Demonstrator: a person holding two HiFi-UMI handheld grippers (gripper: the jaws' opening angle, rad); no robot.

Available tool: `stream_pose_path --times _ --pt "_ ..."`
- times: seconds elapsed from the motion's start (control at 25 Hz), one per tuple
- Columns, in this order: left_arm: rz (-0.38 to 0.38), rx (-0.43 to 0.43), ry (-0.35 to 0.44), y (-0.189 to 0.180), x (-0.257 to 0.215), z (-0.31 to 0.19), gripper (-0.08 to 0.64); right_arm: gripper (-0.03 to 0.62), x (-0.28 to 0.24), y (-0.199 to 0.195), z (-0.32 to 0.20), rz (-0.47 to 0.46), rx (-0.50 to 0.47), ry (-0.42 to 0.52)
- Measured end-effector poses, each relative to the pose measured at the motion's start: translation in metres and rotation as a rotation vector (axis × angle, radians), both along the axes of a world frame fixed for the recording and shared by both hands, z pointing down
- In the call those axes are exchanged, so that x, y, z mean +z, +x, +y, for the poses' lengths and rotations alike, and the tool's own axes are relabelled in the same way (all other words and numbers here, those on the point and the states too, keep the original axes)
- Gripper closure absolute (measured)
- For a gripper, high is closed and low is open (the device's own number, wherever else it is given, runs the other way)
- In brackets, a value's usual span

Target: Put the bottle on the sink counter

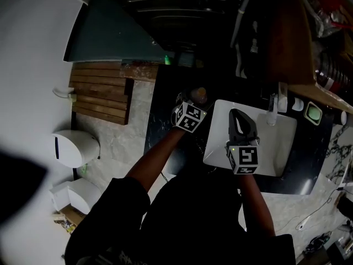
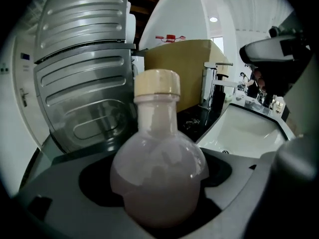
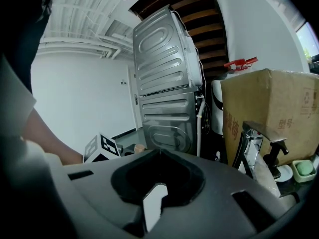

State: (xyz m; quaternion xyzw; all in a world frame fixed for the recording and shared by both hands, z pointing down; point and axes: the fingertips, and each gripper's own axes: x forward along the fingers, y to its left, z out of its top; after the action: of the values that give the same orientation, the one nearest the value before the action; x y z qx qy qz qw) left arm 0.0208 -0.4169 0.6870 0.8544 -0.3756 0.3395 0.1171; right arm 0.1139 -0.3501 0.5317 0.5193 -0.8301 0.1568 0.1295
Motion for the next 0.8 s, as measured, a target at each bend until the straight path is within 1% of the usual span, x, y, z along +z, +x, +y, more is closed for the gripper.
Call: stream_pose_path --times 0.2,0.36,0.56,0.8 --pt "0.004 -0.001 -0.043 -0.001 0.004 0.001 0.163 0.552 0.004 -0.006 0.002 -0.011 -0.012 -0.007" --pt "0.005 0.003 -0.074 0.0 0.006 0.001 0.163 0.552 0.008 -0.015 -0.005 -0.029 -0.049 -0.008" --pt "0.008 0.008 -0.074 0.0 0.006 0.001 0.163 0.552 0.005 -0.009 -0.021 -0.036 -0.042 0.005" --pt "0.023 0.018 -0.07 0.0 0.004 0.002 0.163 0.552 0.007 0.001 -0.016 -0.033 -0.029 -0.01"
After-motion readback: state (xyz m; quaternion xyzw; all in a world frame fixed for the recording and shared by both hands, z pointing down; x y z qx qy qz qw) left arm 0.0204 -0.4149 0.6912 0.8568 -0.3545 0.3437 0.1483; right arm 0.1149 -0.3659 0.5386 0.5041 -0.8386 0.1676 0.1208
